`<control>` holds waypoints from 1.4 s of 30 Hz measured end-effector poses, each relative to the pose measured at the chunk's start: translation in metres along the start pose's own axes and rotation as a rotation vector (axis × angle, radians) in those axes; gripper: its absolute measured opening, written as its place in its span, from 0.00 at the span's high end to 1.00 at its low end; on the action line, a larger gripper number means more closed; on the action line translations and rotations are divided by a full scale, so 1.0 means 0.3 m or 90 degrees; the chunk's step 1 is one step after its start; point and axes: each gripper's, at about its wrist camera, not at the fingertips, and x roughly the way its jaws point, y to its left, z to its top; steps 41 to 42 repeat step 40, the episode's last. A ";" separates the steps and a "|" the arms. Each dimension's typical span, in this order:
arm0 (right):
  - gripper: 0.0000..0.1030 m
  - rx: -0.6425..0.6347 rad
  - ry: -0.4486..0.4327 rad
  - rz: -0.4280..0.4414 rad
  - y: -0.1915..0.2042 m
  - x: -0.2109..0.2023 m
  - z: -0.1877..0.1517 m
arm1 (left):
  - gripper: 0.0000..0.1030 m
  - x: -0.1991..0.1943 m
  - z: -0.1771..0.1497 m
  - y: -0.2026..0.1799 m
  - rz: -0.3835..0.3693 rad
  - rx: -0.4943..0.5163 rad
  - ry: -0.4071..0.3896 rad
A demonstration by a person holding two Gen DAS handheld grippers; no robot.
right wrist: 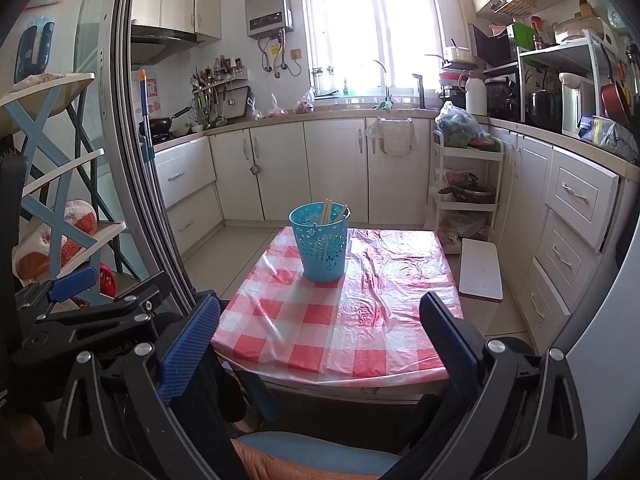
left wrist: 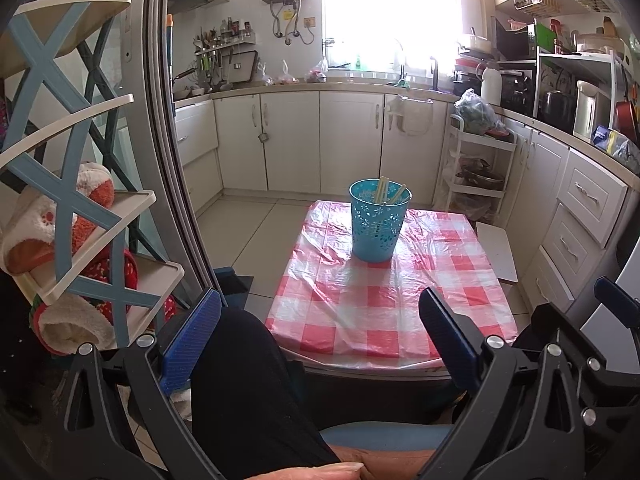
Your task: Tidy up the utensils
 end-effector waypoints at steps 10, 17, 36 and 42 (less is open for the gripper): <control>0.07 0.000 0.004 0.002 -0.006 0.002 -0.009 | 0.07 0.002 -0.002 0.002 0.001 0.000 0.002; 0.07 0.000 0.007 0.002 -0.010 0.003 -0.013 | 0.07 0.023 -0.007 0.010 0.000 -0.001 0.011; 0.07 0.005 0.086 -0.028 -0.034 0.106 -0.032 | 0.08 0.183 -0.035 0.002 -0.048 -0.015 0.097; 0.07 0.013 0.107 -0.024 -0.056 0.150 -0.027 | 0.08 0.242 -0.042 -0.012 -0.056 -0.015 0.127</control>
